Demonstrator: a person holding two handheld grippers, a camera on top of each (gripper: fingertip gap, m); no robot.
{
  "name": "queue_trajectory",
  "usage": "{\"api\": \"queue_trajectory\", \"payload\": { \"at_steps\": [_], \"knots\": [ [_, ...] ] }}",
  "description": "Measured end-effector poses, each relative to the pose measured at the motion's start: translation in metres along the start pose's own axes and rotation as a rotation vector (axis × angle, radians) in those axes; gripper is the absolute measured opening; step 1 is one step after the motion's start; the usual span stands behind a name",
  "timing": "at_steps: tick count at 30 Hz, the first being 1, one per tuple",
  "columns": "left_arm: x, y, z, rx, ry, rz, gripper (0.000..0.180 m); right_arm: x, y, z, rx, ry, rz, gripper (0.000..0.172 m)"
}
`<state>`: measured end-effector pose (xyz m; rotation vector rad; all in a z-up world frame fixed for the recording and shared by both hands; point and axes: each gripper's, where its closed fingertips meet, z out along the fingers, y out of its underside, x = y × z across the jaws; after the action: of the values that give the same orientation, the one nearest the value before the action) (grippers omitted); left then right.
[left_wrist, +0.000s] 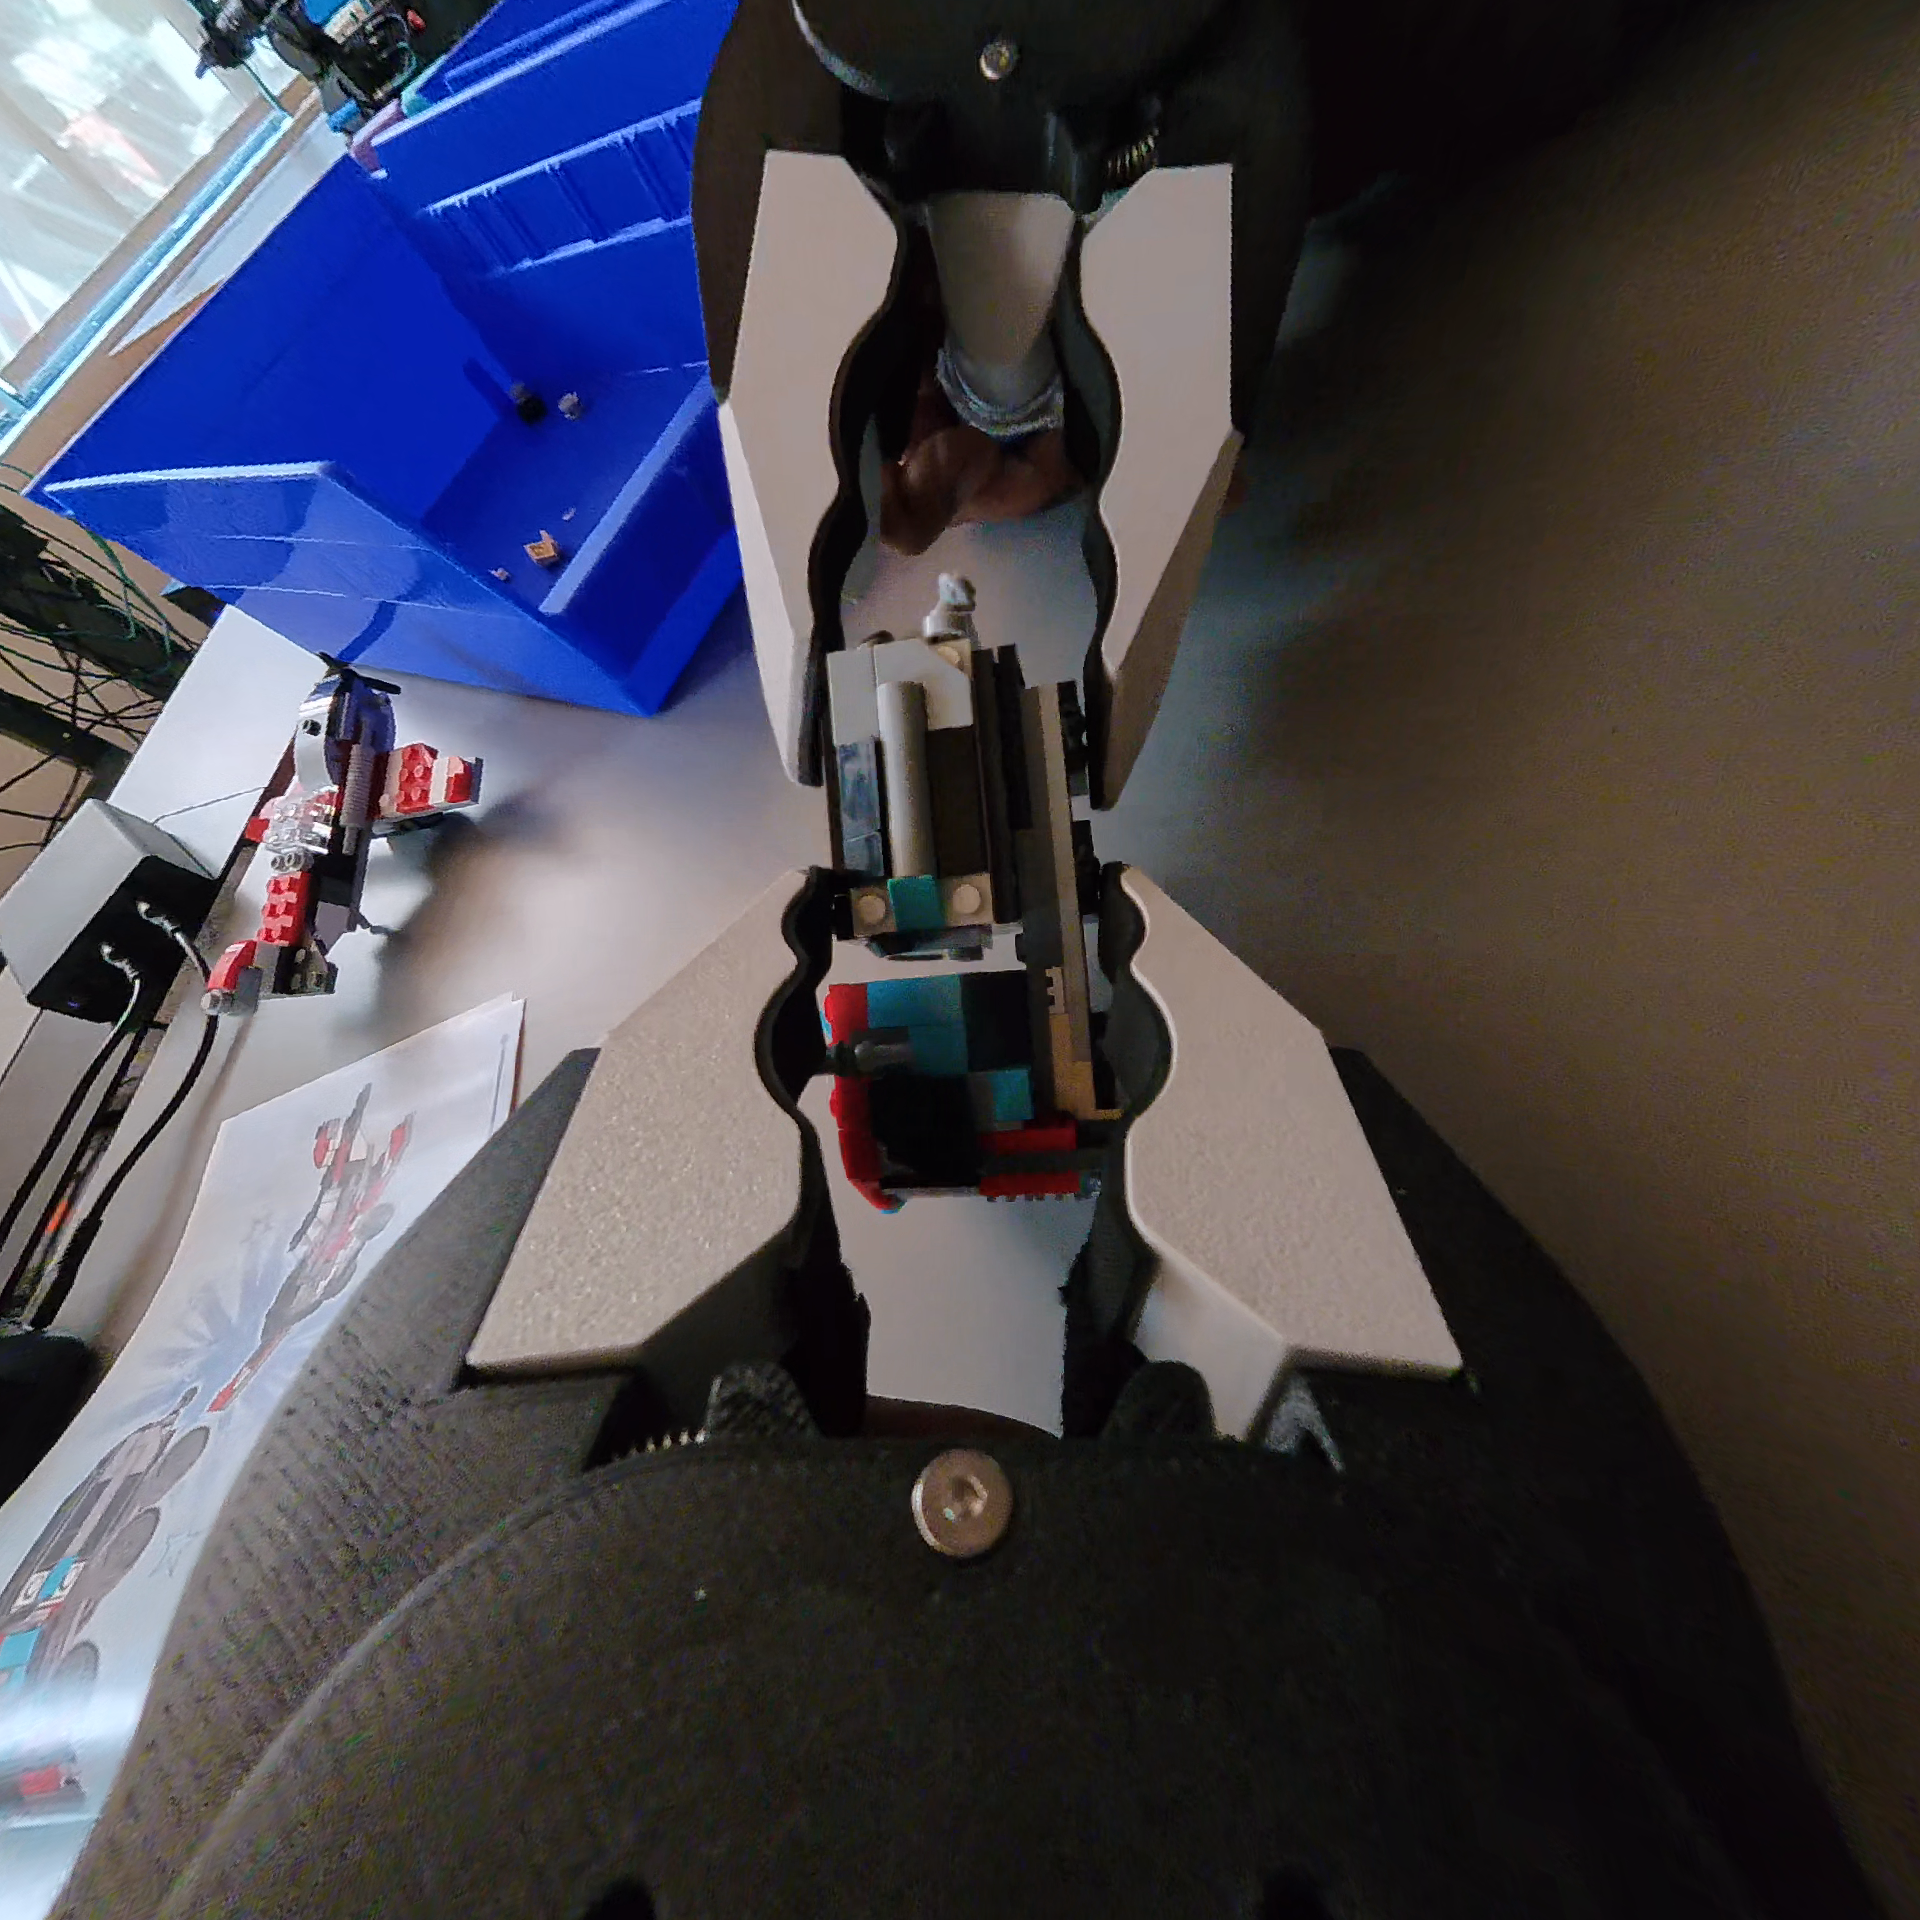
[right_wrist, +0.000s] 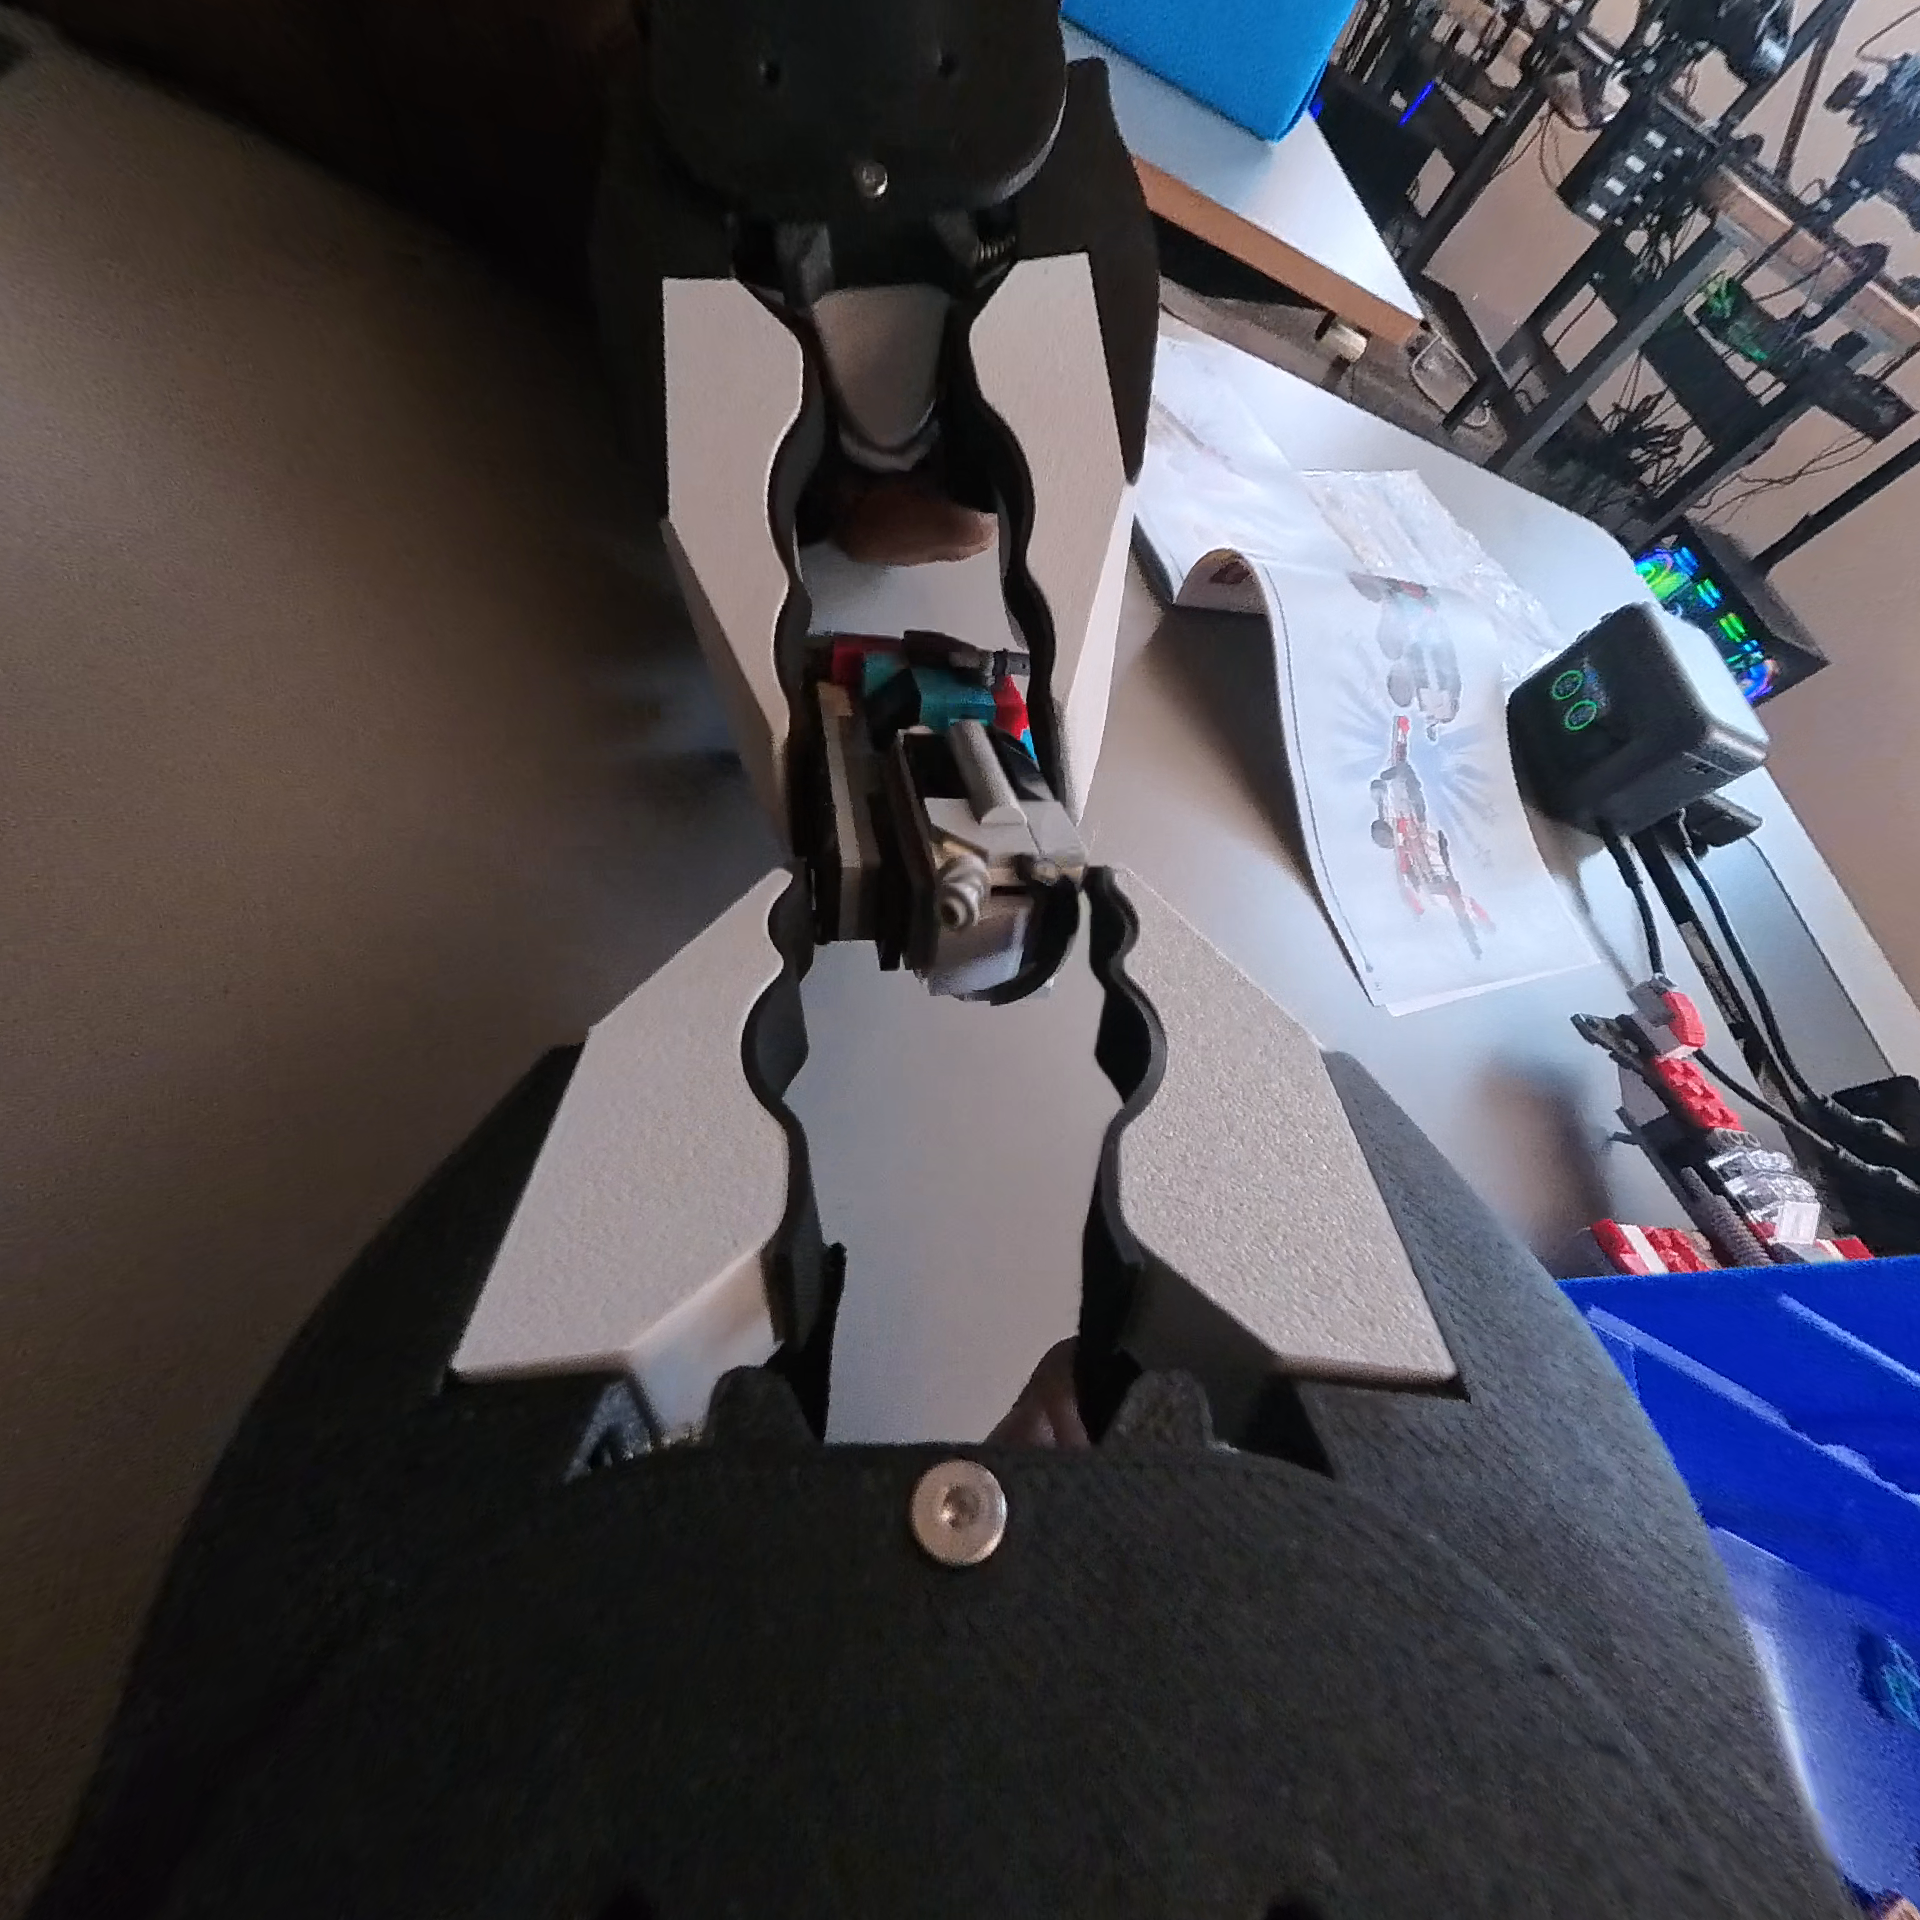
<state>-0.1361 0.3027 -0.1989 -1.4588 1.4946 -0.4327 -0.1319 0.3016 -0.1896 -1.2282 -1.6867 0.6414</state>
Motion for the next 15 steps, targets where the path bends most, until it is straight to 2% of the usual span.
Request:
{"api": "queue_trajectory", "payload": {
  "at_steps": [15],
  "knots": [
    [0.0066, -0.0010, -0.0009, -0.004, 0.036, 0.003, 0.051, -0.0076, -0.0001, 0.0020, 0.014, -0.045, -0.032, 0.052]
  ]
}}
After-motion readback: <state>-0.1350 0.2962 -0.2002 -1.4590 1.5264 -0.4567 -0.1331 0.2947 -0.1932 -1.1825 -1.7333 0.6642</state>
